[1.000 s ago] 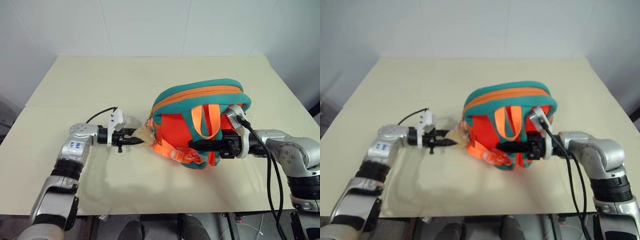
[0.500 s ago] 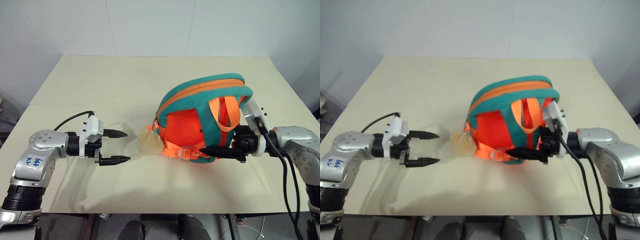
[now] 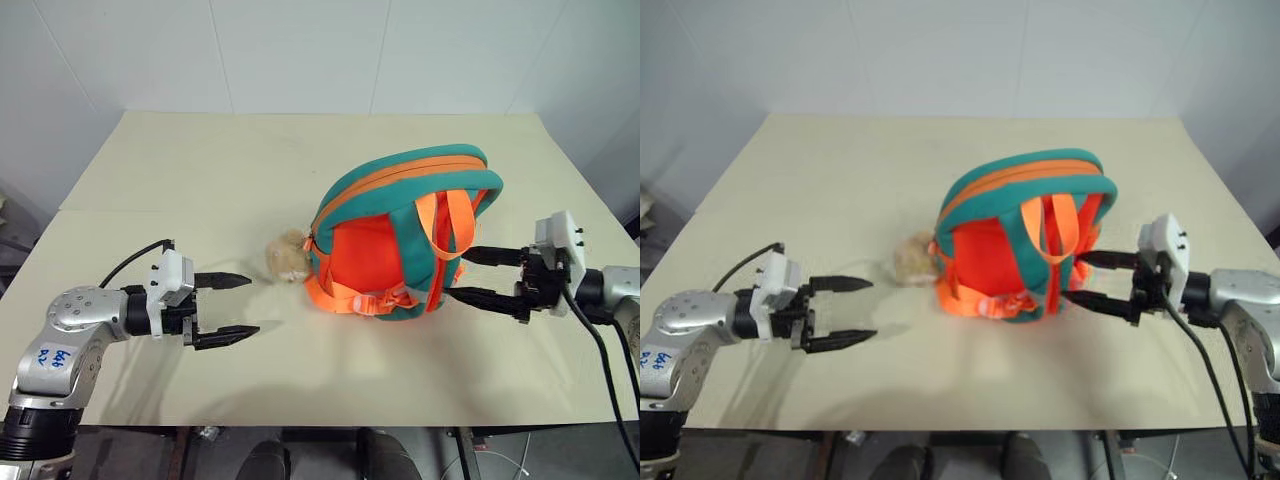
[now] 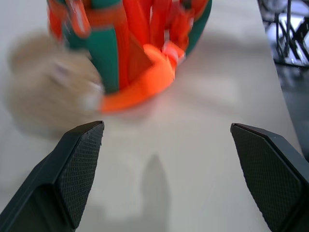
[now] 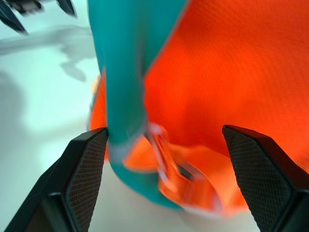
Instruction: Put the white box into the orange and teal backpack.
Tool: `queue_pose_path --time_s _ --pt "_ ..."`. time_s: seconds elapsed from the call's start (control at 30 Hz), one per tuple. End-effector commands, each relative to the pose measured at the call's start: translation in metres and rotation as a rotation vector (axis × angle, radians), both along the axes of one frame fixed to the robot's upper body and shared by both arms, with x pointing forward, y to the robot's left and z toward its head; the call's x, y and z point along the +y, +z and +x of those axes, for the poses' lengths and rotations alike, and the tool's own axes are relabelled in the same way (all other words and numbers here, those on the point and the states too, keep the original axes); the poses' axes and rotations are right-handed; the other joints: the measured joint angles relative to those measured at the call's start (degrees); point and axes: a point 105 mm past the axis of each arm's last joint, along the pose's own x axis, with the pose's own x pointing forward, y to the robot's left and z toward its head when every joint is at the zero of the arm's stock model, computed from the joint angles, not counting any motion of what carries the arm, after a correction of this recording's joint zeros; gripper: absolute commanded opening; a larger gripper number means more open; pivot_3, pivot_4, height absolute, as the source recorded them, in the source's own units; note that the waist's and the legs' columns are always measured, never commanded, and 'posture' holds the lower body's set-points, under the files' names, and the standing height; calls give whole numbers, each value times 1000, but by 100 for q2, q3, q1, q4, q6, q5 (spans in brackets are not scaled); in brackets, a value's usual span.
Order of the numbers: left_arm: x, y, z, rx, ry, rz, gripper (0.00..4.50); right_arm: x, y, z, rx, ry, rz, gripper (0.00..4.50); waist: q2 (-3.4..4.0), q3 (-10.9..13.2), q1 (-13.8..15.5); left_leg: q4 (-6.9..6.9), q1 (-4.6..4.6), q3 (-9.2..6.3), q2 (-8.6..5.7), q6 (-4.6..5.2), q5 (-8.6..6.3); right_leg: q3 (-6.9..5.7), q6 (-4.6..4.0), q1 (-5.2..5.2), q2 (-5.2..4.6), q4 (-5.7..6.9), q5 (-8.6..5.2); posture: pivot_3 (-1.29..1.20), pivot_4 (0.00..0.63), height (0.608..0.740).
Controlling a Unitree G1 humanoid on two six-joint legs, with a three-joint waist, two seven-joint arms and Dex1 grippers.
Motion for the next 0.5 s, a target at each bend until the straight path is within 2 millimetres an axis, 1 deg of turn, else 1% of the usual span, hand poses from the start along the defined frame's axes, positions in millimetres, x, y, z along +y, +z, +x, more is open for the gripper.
queue_pose_path --time_s 0.03,0.13,0.2,0.3,0.4,0.5 --pt "6 17 -5 -85 -2 -24 4477 -13 16 -5 -93 10 -40 4495 0 0 -9 -1 0 0 0 0 0 0 0 0 1 1 0 0 150 740" --pt "11 23 0 -108 8 -19 4477 -20 26 -5 -159 5 -71 4495 2 1 -33 -2 10 10 1 0 0 6 0 1 1 -2 0 0 150 740" --pt "12 24 5 -117 5 -25 4477 -26 27 -6 -181 -24 -94 4495 2 1 -24 -4 27 16 1 0 0 11 -1 14 2 -3 0 0 150 740" --pt "8 25 9 -120 -20 -26 4477 -33 21 -13 -165 -50 -115 4495 5 3 -17 -17 89 13 7 3 -3 4 -6 81 8 -28 -3 0 150 740" --pt "0 25 8 -111 -51 -34 4477 -37 11 -19 -134 -67 -124 4495 5 3 -7 -16 88 10 4 6 -5 7 -2 89 5 -35 -1 0 150 740" --pt "-2 26 6 -92 -58 -28 4477 -38 11 -16 -141 -82 -114 4495 5 3 -20 -16 87 13 1 8 -6 9 1 86 0 -36 1 0 150 740"
